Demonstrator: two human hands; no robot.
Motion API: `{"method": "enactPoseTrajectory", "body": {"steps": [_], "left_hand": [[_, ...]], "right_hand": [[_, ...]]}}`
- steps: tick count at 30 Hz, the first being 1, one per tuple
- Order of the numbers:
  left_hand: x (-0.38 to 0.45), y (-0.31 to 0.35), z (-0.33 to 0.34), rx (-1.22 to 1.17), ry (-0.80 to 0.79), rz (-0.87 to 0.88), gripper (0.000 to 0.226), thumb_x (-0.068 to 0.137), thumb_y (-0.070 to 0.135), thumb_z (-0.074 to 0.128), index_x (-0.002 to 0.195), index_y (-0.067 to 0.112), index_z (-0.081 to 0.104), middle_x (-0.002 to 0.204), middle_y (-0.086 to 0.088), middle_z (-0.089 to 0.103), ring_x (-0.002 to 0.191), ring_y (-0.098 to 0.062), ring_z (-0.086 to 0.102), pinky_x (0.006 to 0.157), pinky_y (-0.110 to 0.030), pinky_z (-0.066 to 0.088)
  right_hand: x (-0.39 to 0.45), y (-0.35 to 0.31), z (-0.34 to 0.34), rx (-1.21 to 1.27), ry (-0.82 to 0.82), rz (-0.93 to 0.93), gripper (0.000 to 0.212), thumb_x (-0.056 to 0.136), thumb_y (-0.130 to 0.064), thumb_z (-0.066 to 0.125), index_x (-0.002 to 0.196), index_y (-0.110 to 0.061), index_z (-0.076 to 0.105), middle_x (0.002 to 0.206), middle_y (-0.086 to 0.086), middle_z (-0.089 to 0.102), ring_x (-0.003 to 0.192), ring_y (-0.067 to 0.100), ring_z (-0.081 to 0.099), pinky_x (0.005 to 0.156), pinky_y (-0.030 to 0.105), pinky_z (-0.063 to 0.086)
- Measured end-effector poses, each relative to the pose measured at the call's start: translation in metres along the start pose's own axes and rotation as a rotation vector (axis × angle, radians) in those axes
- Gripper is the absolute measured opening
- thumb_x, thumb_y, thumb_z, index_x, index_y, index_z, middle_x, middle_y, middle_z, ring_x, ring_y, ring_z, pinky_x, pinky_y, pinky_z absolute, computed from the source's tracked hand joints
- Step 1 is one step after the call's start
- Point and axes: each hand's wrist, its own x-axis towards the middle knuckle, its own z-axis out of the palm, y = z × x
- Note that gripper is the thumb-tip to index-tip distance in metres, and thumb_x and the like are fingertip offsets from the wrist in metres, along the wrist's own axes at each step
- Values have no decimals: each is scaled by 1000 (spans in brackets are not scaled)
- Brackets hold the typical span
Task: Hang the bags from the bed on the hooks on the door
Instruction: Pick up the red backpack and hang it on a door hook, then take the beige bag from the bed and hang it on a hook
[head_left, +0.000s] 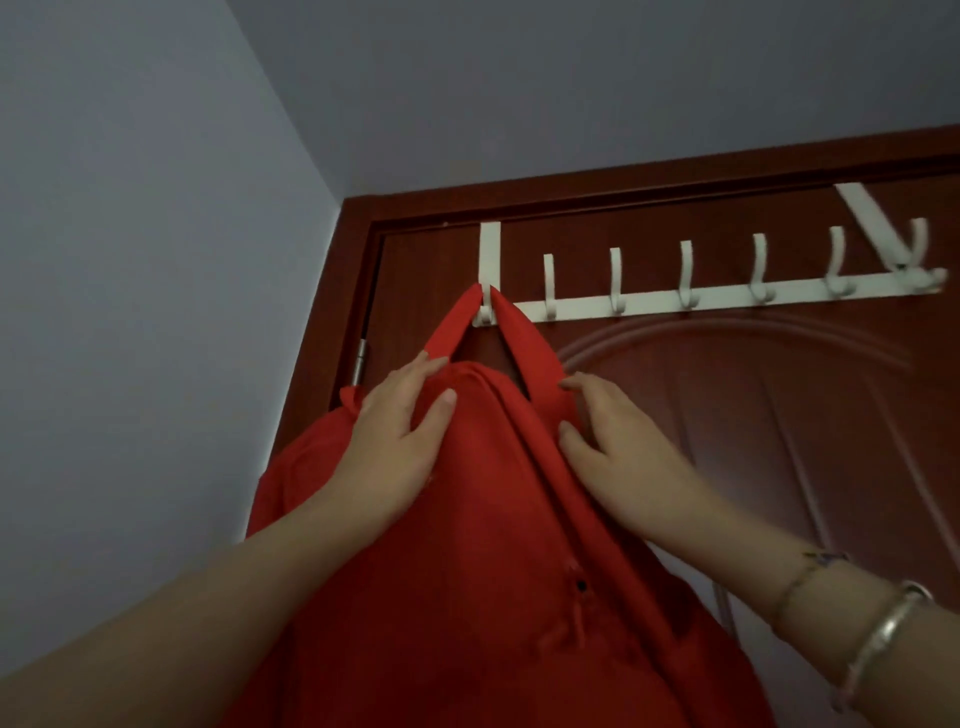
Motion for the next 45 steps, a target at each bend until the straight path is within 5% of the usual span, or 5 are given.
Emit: {"method": "enactPoseTrajectory", "body": {"steps": [22,31,35,41,45], "left_hand": [[-300,201,52,-462,-401,-291,35,93,14,51,127,14,55,133,2,53,130,-13,44,109,-20,26],[-436,429,116,-784,-682,-398,26,95,16,48,116,14,63,120,-3,64,114,-17,57,102,-16,39],[-489,551,141,-926,-806,-378,26,95,19,47,115,16,63,120,6,63,113,-2,53,90,3,31],[-555,710,165,-1170,-984,-331,20,94,15,50,108,17,64,113,8,63,105,3,54,86,4,32],[-594,801,189,-1290,-1150,-278,22,95,17,47,110,17,64,115,9,64,110,1,54,86,4,32]], "right_hand": [[-310,-132,-233,-210,-313,560,43,92,-26,46,135,-21,40,142,-1,44,124,11,46,98,17,32],[-475,-190,-478,-428,-404,939,41,95,-36,39,135,-29,35,141,-8,43,82,-6,50,86,21,34],[-529,-222,-594,-579,-377,1056,40,94,-34,41,133,-26,38,141,-7,45,119,9,49,90,20,32],[-591,-272,-731,-800,-281,1251,38,93,-31,44,130,-26,43,99,-21,50,72,6,54,65,19,36],[-630,-296,-811,-908,-194,1367,39,94,-30,45,132,-23,43,127,-5,53,103,14,56,86,20,36]]}}
